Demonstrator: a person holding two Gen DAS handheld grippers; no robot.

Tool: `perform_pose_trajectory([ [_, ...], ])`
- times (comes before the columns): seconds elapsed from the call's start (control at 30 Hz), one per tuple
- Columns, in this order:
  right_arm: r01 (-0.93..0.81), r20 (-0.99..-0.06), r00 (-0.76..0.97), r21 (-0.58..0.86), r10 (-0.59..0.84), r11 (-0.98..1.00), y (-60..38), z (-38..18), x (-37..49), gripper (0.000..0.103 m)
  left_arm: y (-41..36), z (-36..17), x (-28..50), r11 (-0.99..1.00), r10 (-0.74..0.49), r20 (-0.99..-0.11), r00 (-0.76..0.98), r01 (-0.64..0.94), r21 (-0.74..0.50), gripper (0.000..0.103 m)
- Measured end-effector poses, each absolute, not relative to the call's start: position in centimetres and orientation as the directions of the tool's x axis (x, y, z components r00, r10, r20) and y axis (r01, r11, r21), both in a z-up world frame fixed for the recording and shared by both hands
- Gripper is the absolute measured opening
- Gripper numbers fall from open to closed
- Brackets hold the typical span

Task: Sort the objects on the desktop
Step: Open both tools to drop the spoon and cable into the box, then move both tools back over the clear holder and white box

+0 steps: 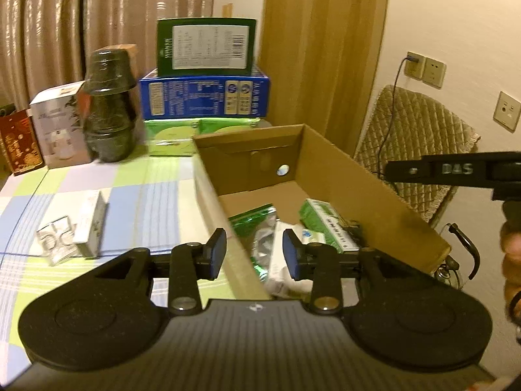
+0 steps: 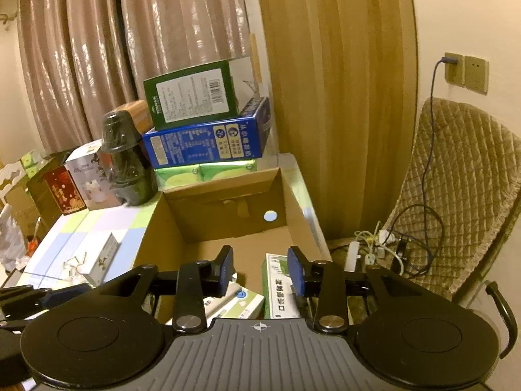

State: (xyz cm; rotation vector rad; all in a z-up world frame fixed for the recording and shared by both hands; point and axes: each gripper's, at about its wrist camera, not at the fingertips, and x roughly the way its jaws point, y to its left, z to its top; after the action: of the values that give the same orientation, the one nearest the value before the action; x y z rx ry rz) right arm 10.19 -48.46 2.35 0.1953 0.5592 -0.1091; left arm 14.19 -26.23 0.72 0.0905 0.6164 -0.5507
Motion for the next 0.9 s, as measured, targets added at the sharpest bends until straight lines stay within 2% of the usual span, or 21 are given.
perform_pose_trajectory([
  [0.13, 0.167, -0.532, 0.845, 0.172, -0.051, 0.971, -48.5, 2.7, 9.4, 0.043, -24.7, 0.8, 13.9, 0.869, -0.440, -0.576, 0.689, 0.489, -0.079, 0.040],
  [0.2, 0.167, -0.529, 0.847, 0.179, -0.048, 0.970, -48.2, 2.9, 8.9, 0.049, -24.1, 0.9, 13.8, 0.873, -0.431, -0.578, 0.692, 0.482, -0.075, 0.047],
  [0.5, 0.133, -0.513, 0.859, 0.192, -0.017, 0.972, -45.5, 4.3, 7.6, 0.067, -20.9, 1.5, 12.8, 0.894, -0.396, -0.578, 0.713, 0.443, -0.065, 0.062],
  [0.53, 0.126, -0.511, 0.859, 0.191, -0.011, 0.973, -45.1, 4.4, 7.5, 0.068, -20.5, 1.6, 12.7, 0.897, -0.392, -0.577, 0.716, 0.438, -0.065, 0.063],
  [0.6, 0.105, -0.510, 0.860, 0.190, 0.007, 0.976, -44.1, 4.6, 7.4, 0.069, -19.6, 1.9, 12.5, 0.904, -0.381, -0.575, 0.724, 0.423, -0.065, 0.072],
  [0.73, 0.072, -0.509, 0.860, 0.182, 0.031, 0.981, -41.9, 5.0, 7.3, 0.073, -17.7, 2.4, 12.1, 0.911, -0.366, -0.573, 0.734, 0.407, -0.060, 0.078],
  [0.9, 0.024, -0.507, 0.860, 0.157, 0.060, 0.987, -39.0, 5.4, 7.3, 0.085, -14.9, 3.0, 11.7, 0.926, -0.342, -0.563, 0.753, 0.372, -0.065, 0.087],
])
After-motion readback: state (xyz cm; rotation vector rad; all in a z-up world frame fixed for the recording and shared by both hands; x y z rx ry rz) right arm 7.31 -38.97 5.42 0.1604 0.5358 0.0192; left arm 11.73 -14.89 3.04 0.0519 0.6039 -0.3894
